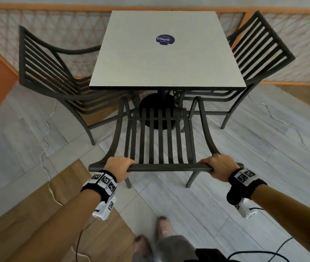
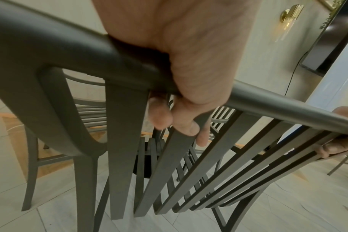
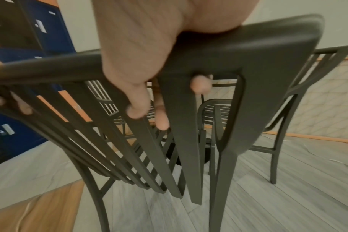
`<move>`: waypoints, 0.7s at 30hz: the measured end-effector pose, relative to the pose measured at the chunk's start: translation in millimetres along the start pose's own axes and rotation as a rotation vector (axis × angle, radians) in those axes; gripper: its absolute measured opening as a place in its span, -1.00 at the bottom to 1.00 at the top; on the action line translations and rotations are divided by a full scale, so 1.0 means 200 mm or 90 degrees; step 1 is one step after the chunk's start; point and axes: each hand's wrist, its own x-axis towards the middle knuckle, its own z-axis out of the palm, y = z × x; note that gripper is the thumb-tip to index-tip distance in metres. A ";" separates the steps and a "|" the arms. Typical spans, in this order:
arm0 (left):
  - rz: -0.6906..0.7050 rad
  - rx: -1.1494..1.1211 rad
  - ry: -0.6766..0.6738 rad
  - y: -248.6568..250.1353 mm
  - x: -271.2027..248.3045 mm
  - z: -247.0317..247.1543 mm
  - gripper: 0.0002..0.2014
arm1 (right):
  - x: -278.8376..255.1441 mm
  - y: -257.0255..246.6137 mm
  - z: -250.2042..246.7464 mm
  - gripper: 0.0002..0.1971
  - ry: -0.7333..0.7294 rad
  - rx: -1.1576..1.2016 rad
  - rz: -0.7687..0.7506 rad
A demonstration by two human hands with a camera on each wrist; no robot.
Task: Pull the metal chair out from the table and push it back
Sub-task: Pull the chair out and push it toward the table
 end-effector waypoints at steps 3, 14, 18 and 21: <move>0.001 -0.028 0.000 -0.01 0.00 0.01 -0.61 | 0.01 -0.02 -0.01 -0.68 -0.007 -0.018 0.004; -0.060 -0.148 0.239 -0.43 -0.43 0.16 -0.44 | 0.34 -0.61 -0.34 -0.61 -0.098 0.029 -0.206; -0.127 -0.137 0.255 -0.80 -0.69 0.27 -0.33 | 0.63 -0.97 -0.54 -0.56 -0.069 0.036 -0.277; -0.254 -0.181 0.156 -1.10 -0.89 0.45 -0.50 | 0.89 -1.29 -0.69 -0.57 -0.036 0.051 -0.275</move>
